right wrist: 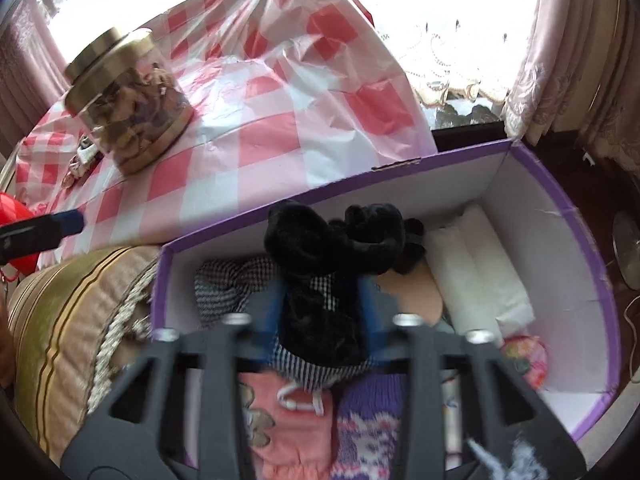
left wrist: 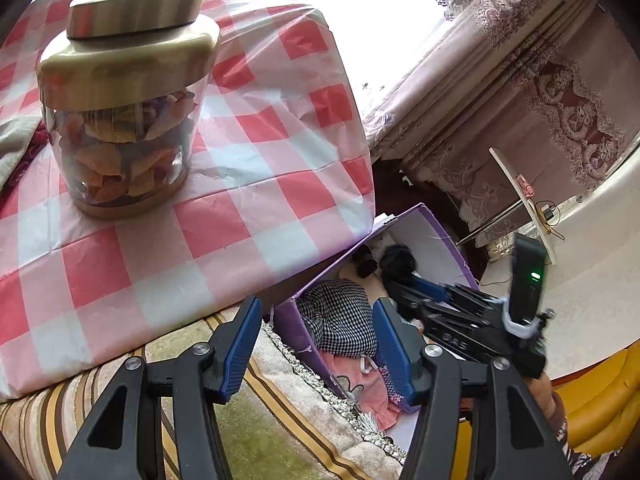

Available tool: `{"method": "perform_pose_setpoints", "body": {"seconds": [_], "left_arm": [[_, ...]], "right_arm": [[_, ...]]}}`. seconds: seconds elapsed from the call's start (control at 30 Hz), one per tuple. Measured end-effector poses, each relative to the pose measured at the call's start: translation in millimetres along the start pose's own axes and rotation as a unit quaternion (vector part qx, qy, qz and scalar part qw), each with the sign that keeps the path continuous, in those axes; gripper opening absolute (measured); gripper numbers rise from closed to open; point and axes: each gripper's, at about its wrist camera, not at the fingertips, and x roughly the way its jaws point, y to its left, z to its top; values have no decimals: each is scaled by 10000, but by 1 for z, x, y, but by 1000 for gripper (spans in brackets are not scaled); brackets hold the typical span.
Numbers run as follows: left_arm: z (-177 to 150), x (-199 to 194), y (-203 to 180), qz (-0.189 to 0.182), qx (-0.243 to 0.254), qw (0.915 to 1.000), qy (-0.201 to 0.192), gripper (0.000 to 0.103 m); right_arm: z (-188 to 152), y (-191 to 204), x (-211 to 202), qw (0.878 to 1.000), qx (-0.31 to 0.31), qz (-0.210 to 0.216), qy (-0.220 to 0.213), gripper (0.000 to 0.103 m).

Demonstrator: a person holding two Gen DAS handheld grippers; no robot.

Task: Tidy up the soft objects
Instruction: 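Move both tools back over the remaining items on the table, then grasp the pink floral cloth bag with the left tool while the right grasps the grey drawstring pouch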

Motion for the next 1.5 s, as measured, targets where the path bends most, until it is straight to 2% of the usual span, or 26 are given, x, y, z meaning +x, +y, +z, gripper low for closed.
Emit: {"method": "perform_pose_setpoints", "body": {"seconds": [0.03, 0.13, 0.47, 0.67, 0.83, 0.93, 1.07, 1.27, 1.4, 1.5], "left_arm": [[0, 0, 0, -7, -7, 10000, 2, 59], [-1, -1, 2, -43, -33, 10000, -15, 59], [-2, -12, 5, -105, -103, 9997, -180, 59], [-7, -38, 22, -21, -245, 9986, -478, 59], [-12, -73, 56, 205, -556, 9943, -884, 59], [-16, -97, 84, 388, -812, 9893, -1147, 59], [-23, -127, 130, 749, -1326, 9784, -1396, 59], [-29, -160, 195, 1255, -2129, 9550, -1639, 59], [-31, -173, 227, 1354, -2504, 9426, -1743, 59], [-25, -174, 245, 1355, -2625, 9374, -1845, 59]], "right_arm": [[0, -2, 5, 10000, 51, 15, 23, 70], [-4, -8, 12, 9997, 185, -38, 138, 70], [-25, -29, -14, 9980, 543, -173, 264, 71], [-7, -1, -51, 9992, 336, 218, -79, 72], [17, 39, -81, 9975, -86, 533, -452, 76], [30, 71, -91, 9951, -411, 691, -584, 77], [47, 119, -90, 9902, -925, 841, -619, 77], [68, 189, -84, 9795, -1607, 1064, -593, 77], [75, 234, -75, 9693, -2062, 1216, -557, 77], [79, 264, -66, 9608, -2382, 1328, -508, 77]]}}
